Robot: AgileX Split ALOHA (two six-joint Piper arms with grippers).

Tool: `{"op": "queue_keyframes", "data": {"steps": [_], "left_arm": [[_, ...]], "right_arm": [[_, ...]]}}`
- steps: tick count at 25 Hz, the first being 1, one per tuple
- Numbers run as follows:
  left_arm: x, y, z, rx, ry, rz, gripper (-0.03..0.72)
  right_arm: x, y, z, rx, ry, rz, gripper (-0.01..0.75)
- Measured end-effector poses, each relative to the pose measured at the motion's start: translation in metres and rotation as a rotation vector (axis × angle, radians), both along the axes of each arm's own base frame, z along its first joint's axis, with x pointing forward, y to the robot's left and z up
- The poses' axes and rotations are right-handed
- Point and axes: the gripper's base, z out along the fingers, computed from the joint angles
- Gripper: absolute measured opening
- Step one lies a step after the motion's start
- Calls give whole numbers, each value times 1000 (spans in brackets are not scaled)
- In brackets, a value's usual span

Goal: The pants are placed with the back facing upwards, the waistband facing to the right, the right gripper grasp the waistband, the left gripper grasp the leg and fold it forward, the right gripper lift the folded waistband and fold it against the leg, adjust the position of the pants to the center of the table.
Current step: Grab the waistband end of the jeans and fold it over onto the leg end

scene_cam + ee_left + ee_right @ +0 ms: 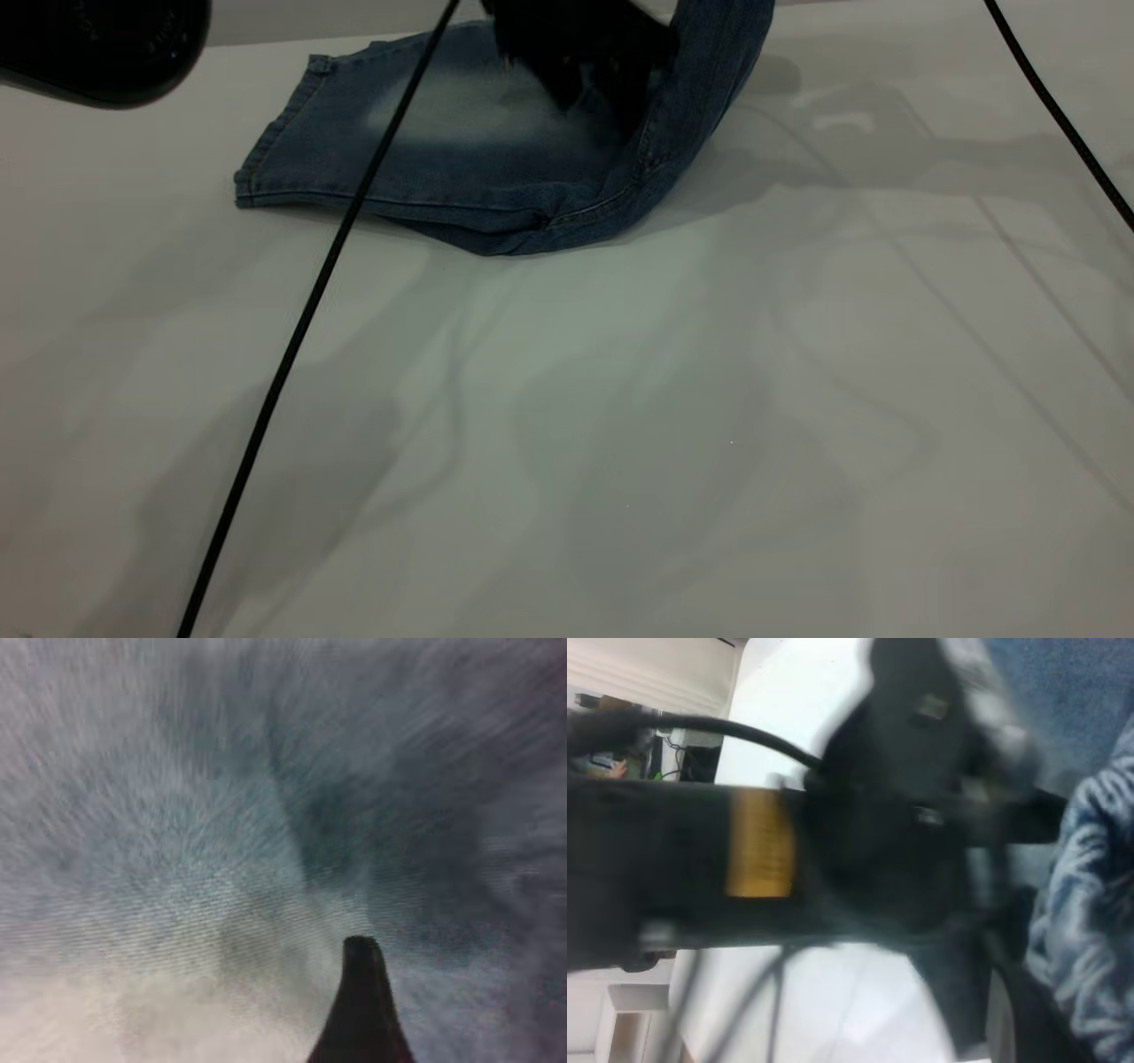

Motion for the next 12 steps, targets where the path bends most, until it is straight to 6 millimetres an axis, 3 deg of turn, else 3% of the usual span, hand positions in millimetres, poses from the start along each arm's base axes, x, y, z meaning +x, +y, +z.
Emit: {"op": "queue_keyframes", "data": {"steps": [6,12], "left_arm": [[9,12,54,38,-148,16,503],[25,52,81,43,-193,138,503]], "right_arm": [[0,-1,-1,-3,2,-2,92],[1,-1,-1,-13,-2,-16,92]]}}
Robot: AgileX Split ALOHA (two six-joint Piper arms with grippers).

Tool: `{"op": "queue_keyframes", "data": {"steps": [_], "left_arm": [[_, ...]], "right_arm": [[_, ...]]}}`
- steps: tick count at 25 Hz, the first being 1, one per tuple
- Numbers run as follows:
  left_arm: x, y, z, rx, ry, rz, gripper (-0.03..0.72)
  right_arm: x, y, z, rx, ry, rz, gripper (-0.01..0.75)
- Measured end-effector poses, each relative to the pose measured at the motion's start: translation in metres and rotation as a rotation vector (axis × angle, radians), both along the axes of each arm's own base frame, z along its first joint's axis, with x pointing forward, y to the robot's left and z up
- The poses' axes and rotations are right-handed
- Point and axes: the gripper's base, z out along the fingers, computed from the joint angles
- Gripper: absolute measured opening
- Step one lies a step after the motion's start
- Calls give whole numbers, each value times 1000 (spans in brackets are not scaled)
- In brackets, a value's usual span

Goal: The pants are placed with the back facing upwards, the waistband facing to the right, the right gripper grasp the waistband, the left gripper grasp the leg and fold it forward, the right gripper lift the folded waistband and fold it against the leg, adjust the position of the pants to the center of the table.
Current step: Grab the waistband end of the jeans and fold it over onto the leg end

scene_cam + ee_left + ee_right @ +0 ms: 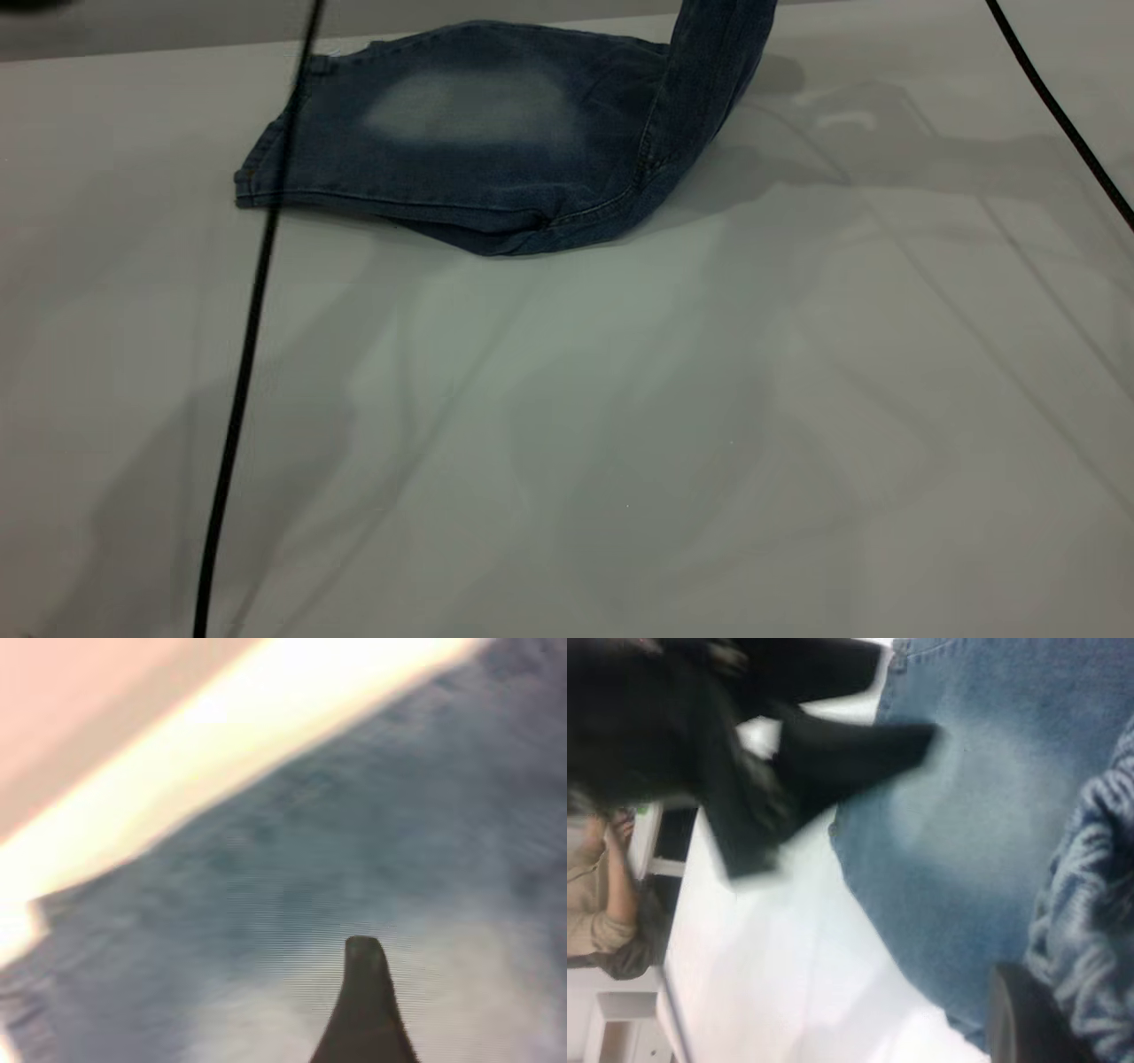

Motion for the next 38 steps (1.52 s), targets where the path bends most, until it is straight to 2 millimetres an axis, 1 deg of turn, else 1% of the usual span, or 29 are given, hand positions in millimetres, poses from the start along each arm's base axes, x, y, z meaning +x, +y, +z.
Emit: {"op": "queue_keyframes", "data": {"steps": [2,5,7,9,11,20,24,27,31,38], "left_arm": [[4,15,0,0,17,41,503],[8,38,-10,20,76,86,503],[9,51,-21,35,118,110,503],[9,62,-39,59,171,128,503],[7,68,-54,77,221,138,503],[6,68,-95,105,291,137,503],[5,68,-109,113,311,136,503],[5,68,-115,116,321,136,503],[5,68,-116,117,323,136,503],[5,68,-116,118,325,136,503]], "right_arm": [[0,0,0,0,0,0,92],[0,0,0,-3,-2,-3,92],[1,0,0,-5,-3,-9,92],[1,0,0,-4,-2,-10,93],[1,0,0,-4,-2,-10,93],[0,0,0,-1,-1,-5,97],[0,0,0,2,0,-1,97],[0,0,0,5,1,2,97],[-2,12,4,58,2,35,97],[-6,49,9,110,-14,89,97]]}}
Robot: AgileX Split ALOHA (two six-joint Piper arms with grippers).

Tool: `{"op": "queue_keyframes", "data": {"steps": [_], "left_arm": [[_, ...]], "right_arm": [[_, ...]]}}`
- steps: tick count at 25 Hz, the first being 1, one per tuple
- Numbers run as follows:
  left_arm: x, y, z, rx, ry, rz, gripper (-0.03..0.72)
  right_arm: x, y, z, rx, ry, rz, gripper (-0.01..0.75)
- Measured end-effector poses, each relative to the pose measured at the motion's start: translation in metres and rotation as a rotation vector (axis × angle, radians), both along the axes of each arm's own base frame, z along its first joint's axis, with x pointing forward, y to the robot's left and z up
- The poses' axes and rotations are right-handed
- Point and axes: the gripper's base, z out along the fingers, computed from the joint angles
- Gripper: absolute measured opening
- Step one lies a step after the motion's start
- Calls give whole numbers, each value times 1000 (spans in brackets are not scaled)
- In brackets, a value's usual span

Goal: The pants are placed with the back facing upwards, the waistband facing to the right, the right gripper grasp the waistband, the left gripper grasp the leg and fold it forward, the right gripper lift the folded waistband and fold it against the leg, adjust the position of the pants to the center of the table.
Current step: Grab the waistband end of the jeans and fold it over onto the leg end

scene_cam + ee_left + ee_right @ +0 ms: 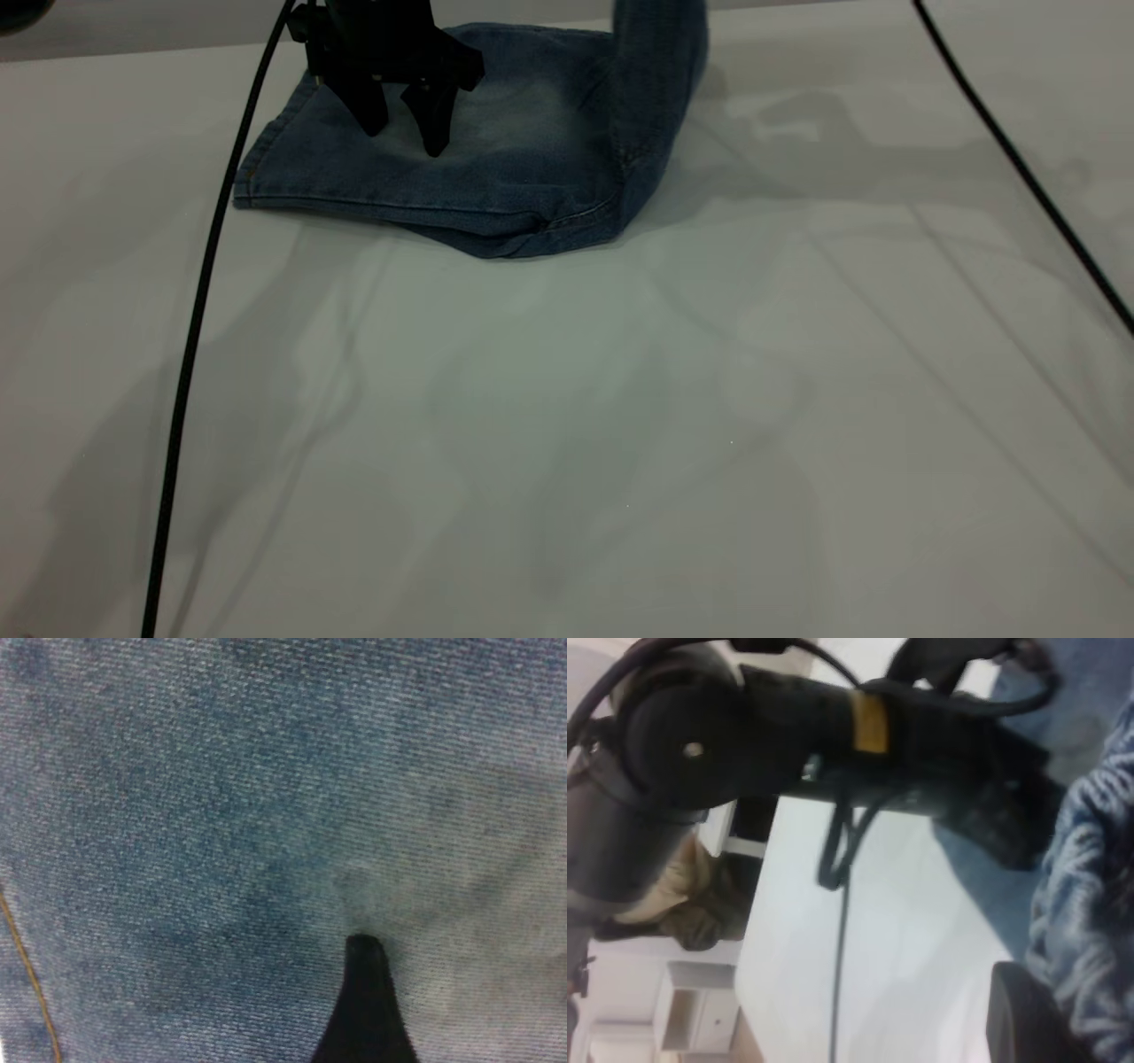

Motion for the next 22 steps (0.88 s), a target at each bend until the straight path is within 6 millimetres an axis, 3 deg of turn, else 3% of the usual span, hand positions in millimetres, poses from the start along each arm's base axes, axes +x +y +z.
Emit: {"op": "queue_keyframes", "data": {"steps": [10,15,19,22], "left_arm": [[0,0,-1,0,5,1,503],[0,0,0,2,3,0,503],[2,2,17,24,-30,-6,503],[5,8,45,69,-102,-14,503]], "right_arm": [[2,57,29,49,-57,77,97],[3,71,33,35,-81,76,97],[4,71,32,24,-85,60,97],[4,71,32,21,-85,62,97]]}}
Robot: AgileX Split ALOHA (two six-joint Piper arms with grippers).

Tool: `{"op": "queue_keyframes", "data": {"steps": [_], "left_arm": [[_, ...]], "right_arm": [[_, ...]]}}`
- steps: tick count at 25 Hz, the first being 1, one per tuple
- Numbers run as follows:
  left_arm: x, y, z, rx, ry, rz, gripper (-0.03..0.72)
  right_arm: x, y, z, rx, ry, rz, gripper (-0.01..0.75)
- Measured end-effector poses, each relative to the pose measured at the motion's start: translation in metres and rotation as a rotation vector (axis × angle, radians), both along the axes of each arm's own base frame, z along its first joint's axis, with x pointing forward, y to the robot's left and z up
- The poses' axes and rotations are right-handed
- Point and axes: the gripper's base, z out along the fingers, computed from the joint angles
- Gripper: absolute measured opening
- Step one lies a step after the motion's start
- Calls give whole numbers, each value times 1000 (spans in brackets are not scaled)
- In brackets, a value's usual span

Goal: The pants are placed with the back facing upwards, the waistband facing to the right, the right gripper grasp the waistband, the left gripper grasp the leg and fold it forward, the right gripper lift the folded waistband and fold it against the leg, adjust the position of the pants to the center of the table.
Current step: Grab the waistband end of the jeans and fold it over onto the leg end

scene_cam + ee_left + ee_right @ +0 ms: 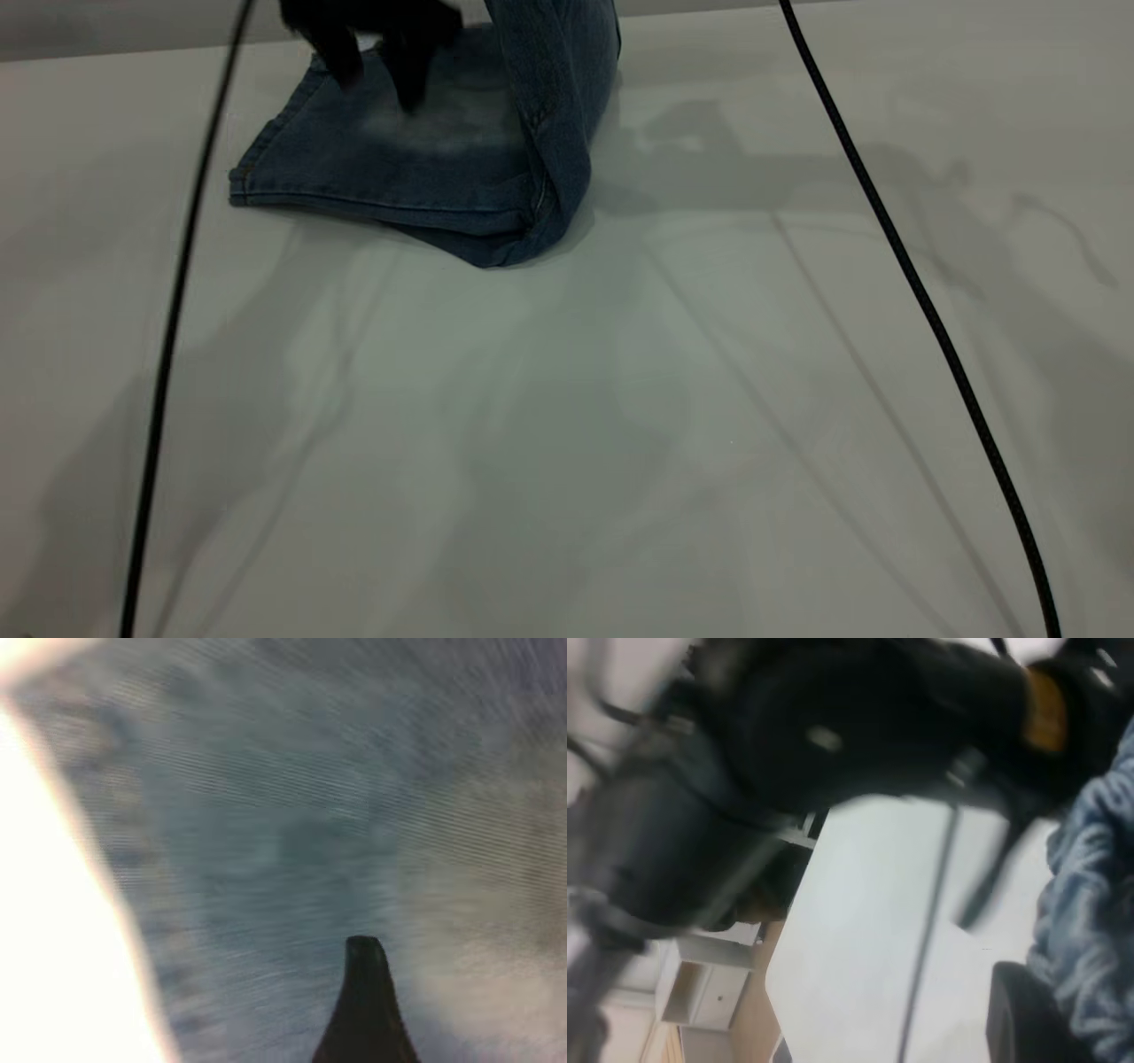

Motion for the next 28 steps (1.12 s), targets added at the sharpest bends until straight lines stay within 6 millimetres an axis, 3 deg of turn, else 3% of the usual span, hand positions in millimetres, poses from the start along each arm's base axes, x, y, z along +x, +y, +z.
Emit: {"op": "queue_keyframes", "data": {"steps": [7,11,16,21,25,28], "left_arm": [[-3,4,77,-8,-149,-4,503],[-13,6,132,-43,-247,-2,503],[-36,12,208,-109,-380,-1,503],[-69,15,276,-234,-487,-13,503],[-90,16,309,-316,-538,-28,503],[-96,14,316,-343,-544,-64,503]], "right_arm": [[0,0,0,-3,-2,-2,97],[1,0,0,-6,-4,-5,97],[2,5,-6,-29,-6,-34,97],[-2,29,-9,-77,-39,-48,97],[-5,52,-15,-126,-56,-91,97],[-9,71,-24,-155,-58,-118,98]]}}
